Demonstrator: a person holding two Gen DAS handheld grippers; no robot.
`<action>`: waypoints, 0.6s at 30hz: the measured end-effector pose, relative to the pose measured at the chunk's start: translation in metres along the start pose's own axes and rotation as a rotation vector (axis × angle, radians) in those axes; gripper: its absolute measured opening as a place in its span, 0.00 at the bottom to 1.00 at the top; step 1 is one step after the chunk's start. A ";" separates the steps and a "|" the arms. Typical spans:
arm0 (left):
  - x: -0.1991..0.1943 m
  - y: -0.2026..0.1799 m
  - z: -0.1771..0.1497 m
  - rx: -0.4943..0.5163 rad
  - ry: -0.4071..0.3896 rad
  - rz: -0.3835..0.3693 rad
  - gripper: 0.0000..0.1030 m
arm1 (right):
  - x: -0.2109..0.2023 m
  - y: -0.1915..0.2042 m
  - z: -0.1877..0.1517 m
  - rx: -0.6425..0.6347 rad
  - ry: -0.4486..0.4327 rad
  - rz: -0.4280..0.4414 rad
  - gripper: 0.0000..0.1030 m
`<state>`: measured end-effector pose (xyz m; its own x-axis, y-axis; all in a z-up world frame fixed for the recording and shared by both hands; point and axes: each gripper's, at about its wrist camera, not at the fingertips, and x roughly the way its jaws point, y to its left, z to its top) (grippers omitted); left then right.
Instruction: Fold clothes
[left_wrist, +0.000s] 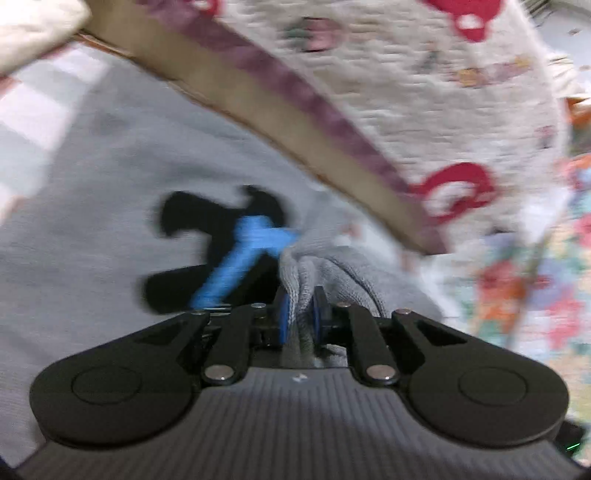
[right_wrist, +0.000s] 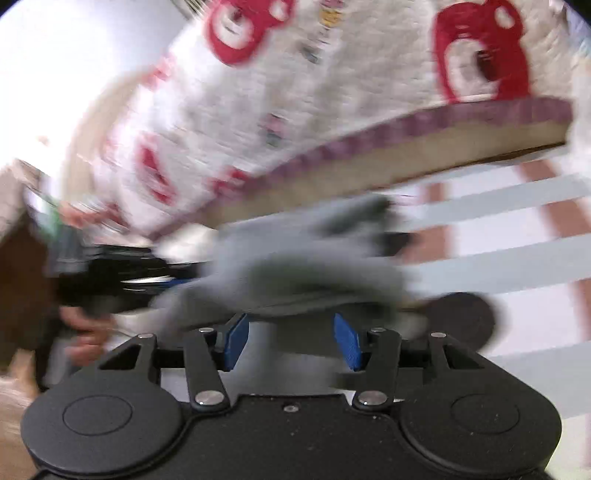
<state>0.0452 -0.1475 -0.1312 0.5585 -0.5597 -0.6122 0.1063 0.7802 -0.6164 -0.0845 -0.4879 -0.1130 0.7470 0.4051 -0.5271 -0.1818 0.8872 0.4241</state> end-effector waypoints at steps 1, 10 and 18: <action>0.001 0.010 -0.002 -0.023 0.005 0.007 0.11 | 0.004 -0.001 0.001 -0.049 0.023 -0.053 0.56; 0.000 0.028 -0.004 -0.048 0.000 0.006 0.11 | 0.084 -0.015 0.004 -0.197 0.158 -0.237 0.60; 0.005 0.020 -0.001 -0.065 -0.020 -0.061 0.11 | 0.127 -0.027 0.011 -0.168 0.087 -0.187 0.57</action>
<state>0.0495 -0.1352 -0.1469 0.5691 -0.5993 -0.5629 0.0874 0.7248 -0.6833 0.0226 -0.4628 -0.1835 0.7212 0.2420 -0.6490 -0.1551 0.9696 0.1891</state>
